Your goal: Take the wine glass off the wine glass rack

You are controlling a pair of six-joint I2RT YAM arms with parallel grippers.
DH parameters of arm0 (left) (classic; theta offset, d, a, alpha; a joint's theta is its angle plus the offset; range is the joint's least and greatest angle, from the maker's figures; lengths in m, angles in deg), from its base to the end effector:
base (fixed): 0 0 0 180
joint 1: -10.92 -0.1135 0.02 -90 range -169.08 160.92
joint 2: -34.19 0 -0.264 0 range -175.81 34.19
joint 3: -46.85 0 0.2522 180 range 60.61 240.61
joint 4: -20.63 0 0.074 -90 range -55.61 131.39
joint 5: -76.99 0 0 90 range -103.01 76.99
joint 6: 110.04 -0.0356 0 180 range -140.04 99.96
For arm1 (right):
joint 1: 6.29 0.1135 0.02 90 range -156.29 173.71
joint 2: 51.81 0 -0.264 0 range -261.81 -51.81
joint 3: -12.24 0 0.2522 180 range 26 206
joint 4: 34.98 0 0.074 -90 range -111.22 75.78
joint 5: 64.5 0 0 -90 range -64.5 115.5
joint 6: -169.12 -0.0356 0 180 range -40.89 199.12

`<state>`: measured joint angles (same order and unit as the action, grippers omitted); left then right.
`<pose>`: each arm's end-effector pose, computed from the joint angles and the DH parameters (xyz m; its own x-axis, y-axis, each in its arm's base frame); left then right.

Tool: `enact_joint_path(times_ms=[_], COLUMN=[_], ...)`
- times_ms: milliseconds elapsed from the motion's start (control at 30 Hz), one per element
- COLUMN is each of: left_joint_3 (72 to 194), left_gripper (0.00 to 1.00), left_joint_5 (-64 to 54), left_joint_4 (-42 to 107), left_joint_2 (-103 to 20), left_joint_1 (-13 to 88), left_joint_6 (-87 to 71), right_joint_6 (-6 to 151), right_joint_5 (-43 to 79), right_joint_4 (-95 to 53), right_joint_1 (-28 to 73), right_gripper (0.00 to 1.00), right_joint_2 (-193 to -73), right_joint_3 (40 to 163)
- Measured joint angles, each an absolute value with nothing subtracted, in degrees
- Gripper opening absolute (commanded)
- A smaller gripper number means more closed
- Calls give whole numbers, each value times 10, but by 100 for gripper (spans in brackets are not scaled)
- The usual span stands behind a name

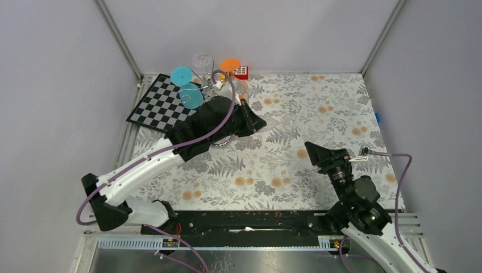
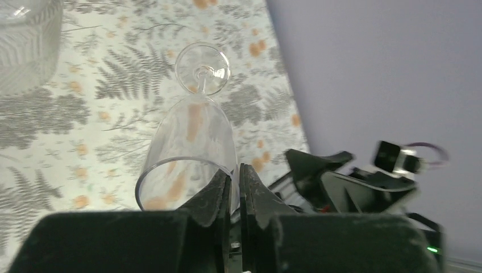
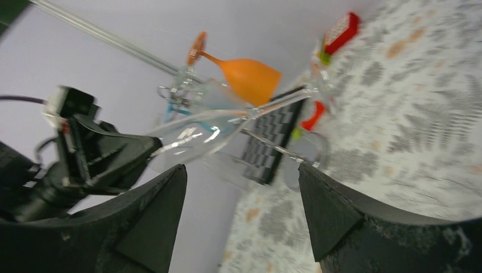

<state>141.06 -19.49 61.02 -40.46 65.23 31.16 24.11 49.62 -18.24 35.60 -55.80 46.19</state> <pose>0.1724 -0.2332 0.4136 -0.7110 -0.3376 -0.6169 0.3054 0.6420 -0.7033 0.0684 0.0418 0.2822 -0.1590 0.8618 -0.4817 -0.3191 0.4168 0.8511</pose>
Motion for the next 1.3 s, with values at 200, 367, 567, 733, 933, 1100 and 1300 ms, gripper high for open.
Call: enact_joint_path(times_ms=[200,367,567,733,933,1100,1300], left_joint_3=[1555,1710,1839,1851,1850,1850,1850], left_gripper=[0,0,0,0,0,0,0], left_joint_5=[-234,-258,-270,-265,-248,-233,-217], left_joint_4=[749,847,939,968,983,987,995], left_joint_2=[-517,-642,-756,-798,-816,-816,-816], left_joint_1=[669,678,679,678,674,671,668], left_joint_6=[226,157,101,85,74,64,52], right_joint_6=[289,299,293,281,269,262,257], right_joint_5=[531,533,533,535,534,533,528], right_joint_4=[40,120,175,191,203,203,203], right_joint_1=[356,356,356,356,356,356,356], right_gripper=[77,75,73,72,71,70,70], right_joint_2=[-572,-612,-610,-585,-584,-594,-598], right_joint_3=[564,591,589,574,560,559,557])
